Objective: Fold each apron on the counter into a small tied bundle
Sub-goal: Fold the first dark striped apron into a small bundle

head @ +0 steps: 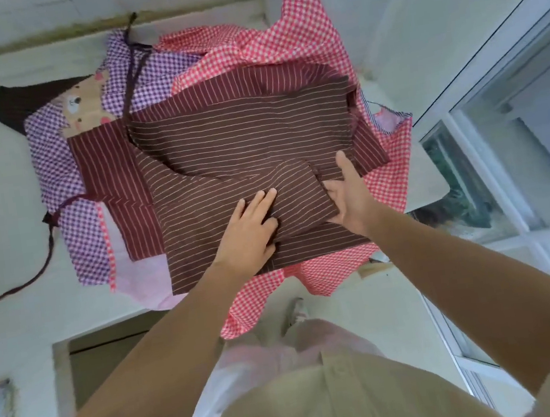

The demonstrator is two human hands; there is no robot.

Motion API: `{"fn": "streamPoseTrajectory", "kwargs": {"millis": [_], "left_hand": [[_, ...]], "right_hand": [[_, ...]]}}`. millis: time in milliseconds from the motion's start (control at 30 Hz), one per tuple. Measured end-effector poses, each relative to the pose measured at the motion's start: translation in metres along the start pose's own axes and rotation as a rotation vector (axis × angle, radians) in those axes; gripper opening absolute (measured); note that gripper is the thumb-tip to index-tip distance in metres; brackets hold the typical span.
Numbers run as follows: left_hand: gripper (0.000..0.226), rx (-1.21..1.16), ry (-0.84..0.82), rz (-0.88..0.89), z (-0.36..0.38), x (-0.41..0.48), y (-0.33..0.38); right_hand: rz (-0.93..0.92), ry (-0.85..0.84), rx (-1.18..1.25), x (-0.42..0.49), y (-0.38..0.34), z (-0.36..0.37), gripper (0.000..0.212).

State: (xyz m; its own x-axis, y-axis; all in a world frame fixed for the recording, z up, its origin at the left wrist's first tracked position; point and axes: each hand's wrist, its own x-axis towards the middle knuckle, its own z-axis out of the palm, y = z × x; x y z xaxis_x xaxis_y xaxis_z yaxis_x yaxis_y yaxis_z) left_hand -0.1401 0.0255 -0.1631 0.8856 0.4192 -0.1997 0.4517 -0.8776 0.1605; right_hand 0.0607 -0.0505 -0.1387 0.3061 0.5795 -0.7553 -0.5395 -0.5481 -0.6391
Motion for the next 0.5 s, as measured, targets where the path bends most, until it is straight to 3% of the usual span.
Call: {"fn": "streamPoseTrajectory", "kwargs": {"millis": [100, 200, 367, 400, 500], "left_hand": [[0.034, -0.008, 0.003, 0.008, 0.0, 0.001, 0.002], [0.023, -0.088, 0.07, 0.007, -0.004, 0.0, 0.005], [0.048, -0.254, 0.305, -0.085, -0.006, -0.001, 0.016], [0.05, -0.263, 0.338, -0.133, -0.004, 0.0, 0.019], [0.049, -0.221, 0.328, -0.28, 0.004, 0.002, 0.022]], "right_hand": [[-0.025, 0.06, -0.213, 0.007, 0.004, -0.005, 0.046], [-0.206, 0.048, -0.365, 0.007, 0.001, -0.002, 0.018], [-0.34, 0.071, -0.12, -0.009, -0.006, -0.022, 0.009], [-0.341, 0.107, -0.149, -0.011, -0.004, -0.032, 0.004], [-0.279, 0.231, -0.396, -0.012, 0.013, -0.062, 0.017]]}}
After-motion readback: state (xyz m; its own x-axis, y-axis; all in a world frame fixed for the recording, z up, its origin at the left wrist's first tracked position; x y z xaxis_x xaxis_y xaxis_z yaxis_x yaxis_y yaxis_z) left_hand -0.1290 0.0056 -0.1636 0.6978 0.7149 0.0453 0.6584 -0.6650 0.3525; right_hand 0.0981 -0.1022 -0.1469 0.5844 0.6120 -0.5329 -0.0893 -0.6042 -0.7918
